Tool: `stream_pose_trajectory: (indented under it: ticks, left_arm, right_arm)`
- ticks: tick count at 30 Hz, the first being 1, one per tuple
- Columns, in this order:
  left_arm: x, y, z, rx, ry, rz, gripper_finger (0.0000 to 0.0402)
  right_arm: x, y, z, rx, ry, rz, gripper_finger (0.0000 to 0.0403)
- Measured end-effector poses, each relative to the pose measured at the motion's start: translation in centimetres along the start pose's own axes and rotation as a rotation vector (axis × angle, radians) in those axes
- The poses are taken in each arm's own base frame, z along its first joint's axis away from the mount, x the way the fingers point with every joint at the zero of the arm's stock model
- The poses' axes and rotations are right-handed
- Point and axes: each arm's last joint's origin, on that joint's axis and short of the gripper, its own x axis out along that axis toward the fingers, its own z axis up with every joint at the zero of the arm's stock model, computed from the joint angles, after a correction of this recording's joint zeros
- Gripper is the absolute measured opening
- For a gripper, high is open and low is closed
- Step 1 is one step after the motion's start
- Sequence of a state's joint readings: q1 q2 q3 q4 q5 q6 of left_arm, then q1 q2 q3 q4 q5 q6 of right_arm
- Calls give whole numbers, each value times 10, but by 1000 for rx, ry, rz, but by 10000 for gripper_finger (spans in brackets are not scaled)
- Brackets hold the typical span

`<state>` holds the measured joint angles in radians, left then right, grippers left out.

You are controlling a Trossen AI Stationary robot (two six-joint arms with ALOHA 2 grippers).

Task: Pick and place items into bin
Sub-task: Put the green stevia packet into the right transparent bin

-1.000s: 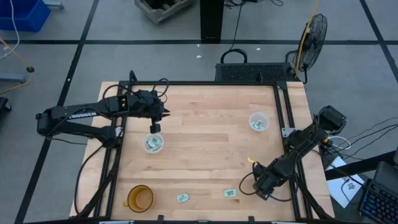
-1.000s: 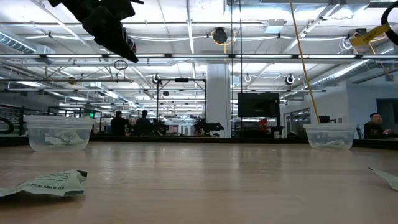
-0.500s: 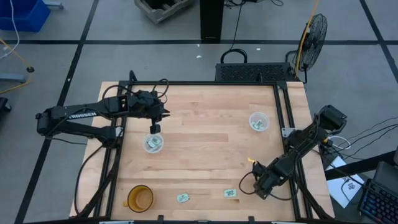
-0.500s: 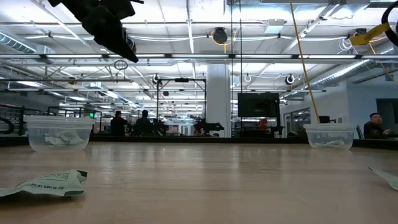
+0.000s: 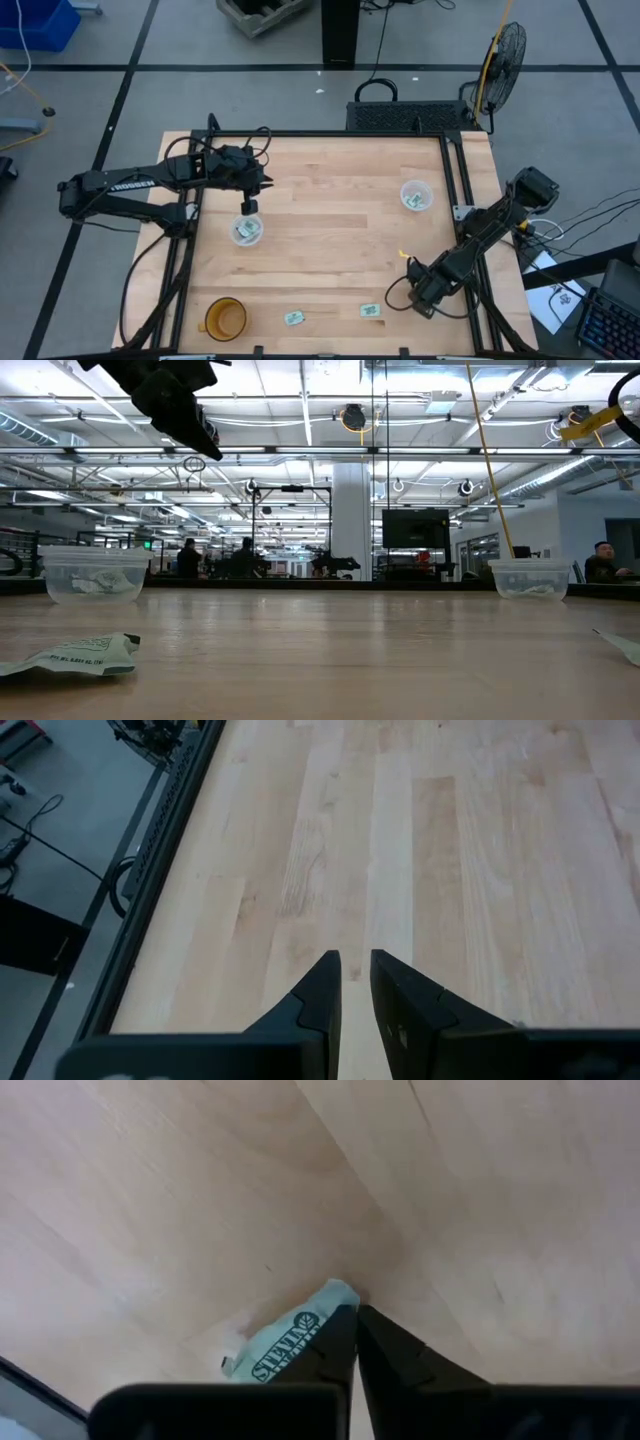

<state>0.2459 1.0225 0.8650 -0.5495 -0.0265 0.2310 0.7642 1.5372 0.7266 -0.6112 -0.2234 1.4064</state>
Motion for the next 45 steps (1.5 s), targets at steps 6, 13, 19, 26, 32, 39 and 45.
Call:
stream_pose_trajectory:
  ticks: [6,13,19,26,32,39,45]
  left_arm:
    - [0,0,0,0,0,0,65]
    - [0,1,3,32,-29,8,65]
    - [0,1,3,26,-27,8,65]
    - [0,1,2,25,-24,7,65]
    - [0,1,2,25,-22,7,65]
    - [0,1,2,24,-19,5,65]
    - [0,0,0,22,-2,1,65]
  right_arm:
    - [-23,2,10,-69,-369,-18,2]
    - [-67,-15,26,-21,-976,-121,1]
    - [-92,-59,45,96,-1094,-430,1]
    - [-101,-101,63,266,-784,-615,0]
    - [-99,-113,76,271,-705,-658,0]
    - [-87,-121,92,263,-718,-610,0]
    - [-73,-128,101,238,-666,-518,12]
